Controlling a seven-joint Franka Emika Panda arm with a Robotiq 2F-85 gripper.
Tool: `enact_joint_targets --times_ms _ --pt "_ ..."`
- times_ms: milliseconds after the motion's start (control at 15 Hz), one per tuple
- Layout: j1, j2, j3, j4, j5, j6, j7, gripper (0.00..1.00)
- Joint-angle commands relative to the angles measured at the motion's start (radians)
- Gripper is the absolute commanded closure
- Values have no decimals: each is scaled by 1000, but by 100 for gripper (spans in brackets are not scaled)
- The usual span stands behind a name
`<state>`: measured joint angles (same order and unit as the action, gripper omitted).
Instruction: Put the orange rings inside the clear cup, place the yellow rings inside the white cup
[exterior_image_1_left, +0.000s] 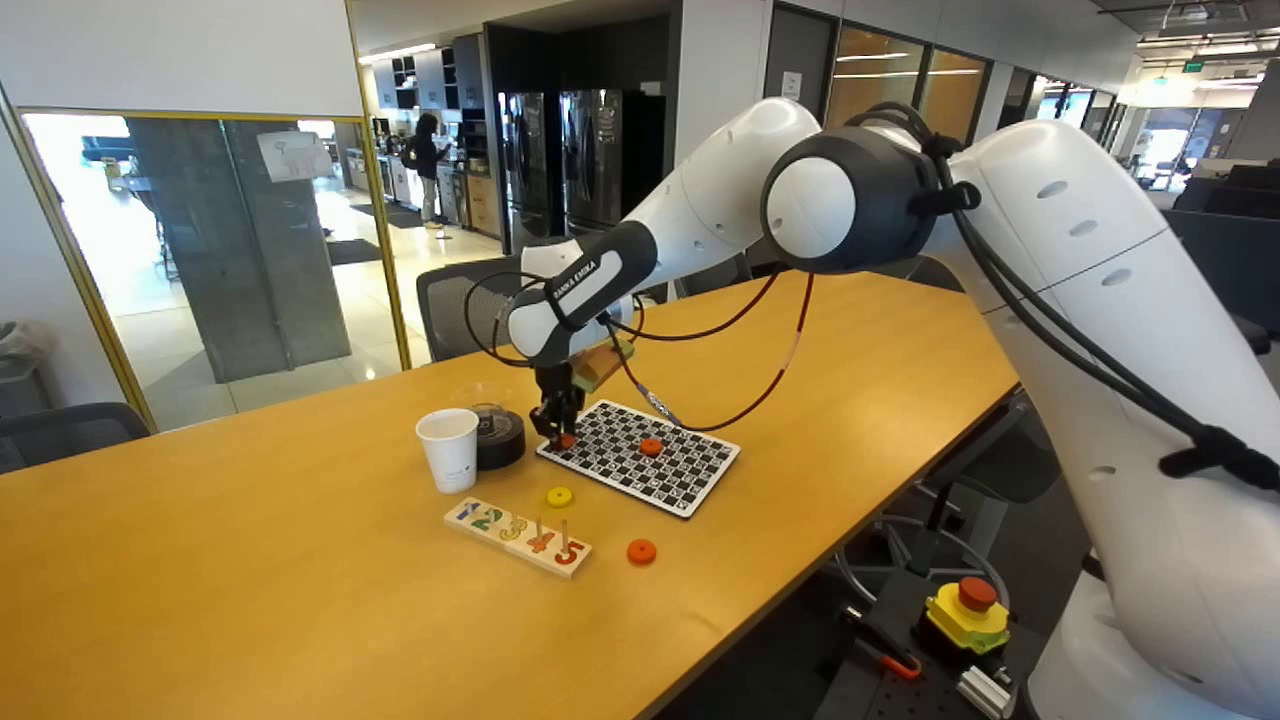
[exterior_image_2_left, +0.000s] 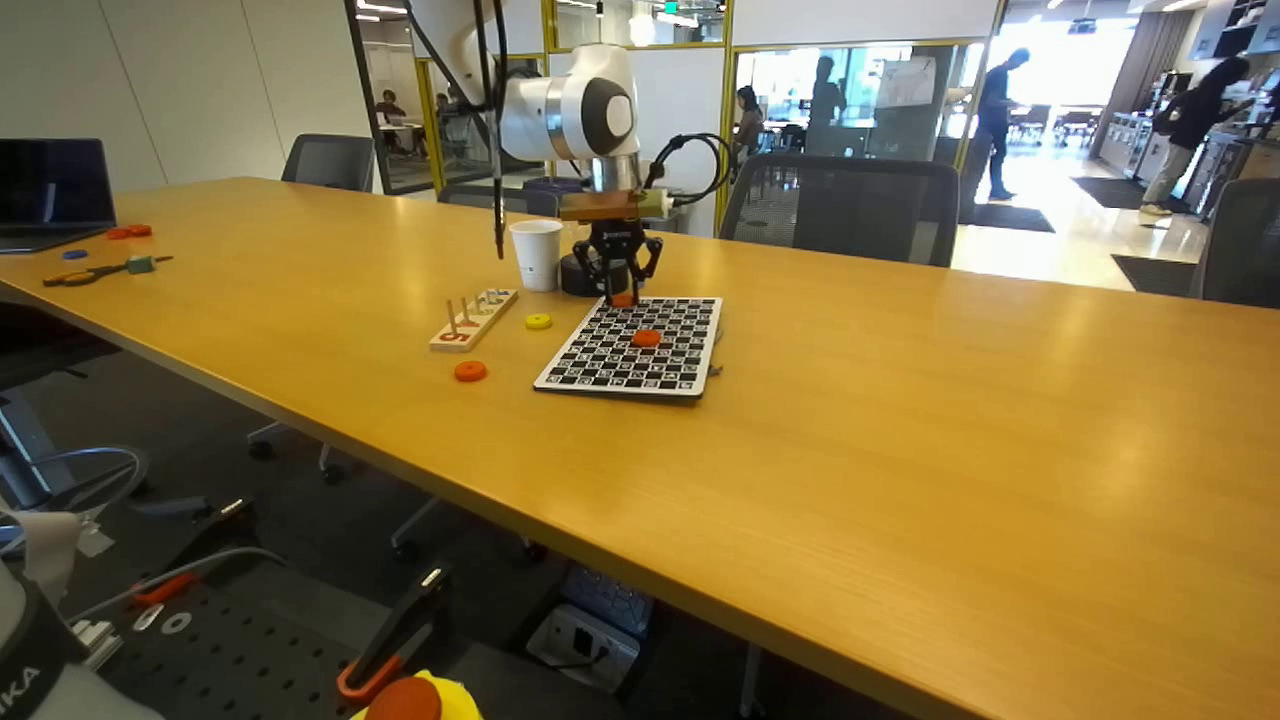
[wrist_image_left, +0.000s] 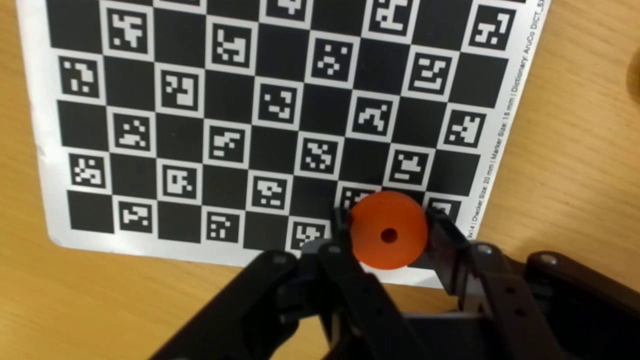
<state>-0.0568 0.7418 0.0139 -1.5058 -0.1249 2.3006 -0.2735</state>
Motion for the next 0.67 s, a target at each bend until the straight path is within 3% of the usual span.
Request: enact_joint_targets --times_ms 0,600 --pt "-4 -30 -1 14 12 -4 18 81" --pt "7 -122 14 71 19 39 19 81"
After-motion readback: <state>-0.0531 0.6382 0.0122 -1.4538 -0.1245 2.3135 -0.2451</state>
